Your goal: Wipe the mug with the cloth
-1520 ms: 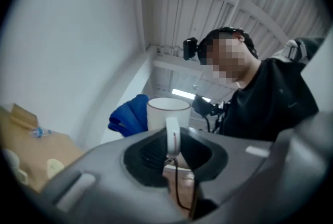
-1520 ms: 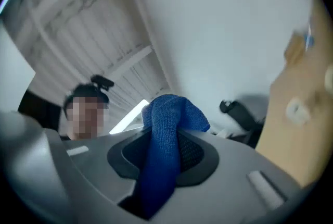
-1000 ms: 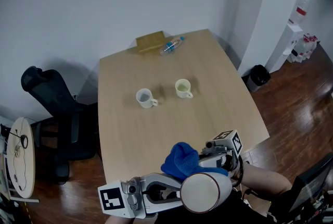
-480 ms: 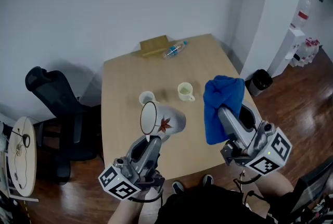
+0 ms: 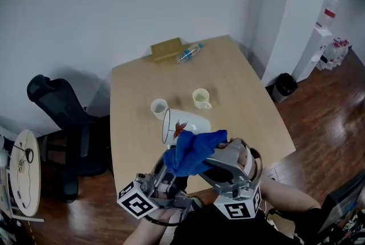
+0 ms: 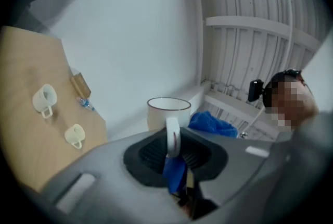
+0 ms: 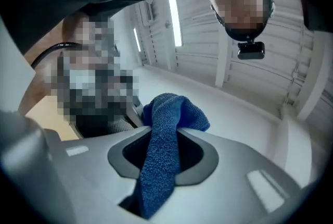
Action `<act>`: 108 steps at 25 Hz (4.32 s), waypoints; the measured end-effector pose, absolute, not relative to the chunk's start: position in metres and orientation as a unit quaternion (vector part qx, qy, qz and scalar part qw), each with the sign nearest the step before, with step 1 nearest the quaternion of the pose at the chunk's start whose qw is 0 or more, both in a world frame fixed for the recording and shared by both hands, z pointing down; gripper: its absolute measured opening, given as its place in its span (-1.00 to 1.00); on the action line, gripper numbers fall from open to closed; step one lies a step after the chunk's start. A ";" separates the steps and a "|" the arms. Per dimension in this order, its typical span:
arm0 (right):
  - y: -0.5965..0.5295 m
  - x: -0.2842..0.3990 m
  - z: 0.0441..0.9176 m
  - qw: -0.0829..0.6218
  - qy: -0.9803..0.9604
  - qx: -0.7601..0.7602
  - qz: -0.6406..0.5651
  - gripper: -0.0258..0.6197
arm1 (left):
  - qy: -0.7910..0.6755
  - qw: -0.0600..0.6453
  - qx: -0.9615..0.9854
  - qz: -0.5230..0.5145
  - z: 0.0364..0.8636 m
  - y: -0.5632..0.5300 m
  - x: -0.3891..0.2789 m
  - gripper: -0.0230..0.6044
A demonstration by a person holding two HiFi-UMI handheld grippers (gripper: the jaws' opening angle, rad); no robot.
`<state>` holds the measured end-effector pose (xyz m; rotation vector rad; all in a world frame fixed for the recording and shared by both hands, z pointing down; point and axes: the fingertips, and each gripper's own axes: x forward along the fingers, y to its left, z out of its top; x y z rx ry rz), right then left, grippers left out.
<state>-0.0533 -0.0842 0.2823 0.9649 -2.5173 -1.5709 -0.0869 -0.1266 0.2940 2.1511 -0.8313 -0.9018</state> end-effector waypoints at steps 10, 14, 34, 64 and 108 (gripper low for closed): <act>-0.136 -0.018 0.258 -0.095 -0.971 0.214 -0.043 -0.60 | -0.289 0.209 0.895 -0.266 0.286 -0.103 -0.092 -0.73; -0.159 -0.012 0.265 -0.147 -0.971 0.079 0.170 -0.60 | -0.228 0.165 0.936 -0.211 0.285 -0.078 -0.084 -0.73; -0.048 -0.010 0.304 -0.321 -0.541 -0.449 0.635 -0.60 | 0.040 0.055 0.986 -0.153 0.255 0.015 -0.018 -0.73; -0.151 0.001 0.394 -0.443 -0.576 -0.019 0.687 -0.60 | -0.379 0.098 0.905 -0.168 0.301 -0.089 -0.054 -0.73; -0.235 -0.011 0.698 0.341 -0.876 0.308 0.146 -0.55 | -0.564 0.189 0.785 0.175 0.647 -0.171 -0.176 -0.73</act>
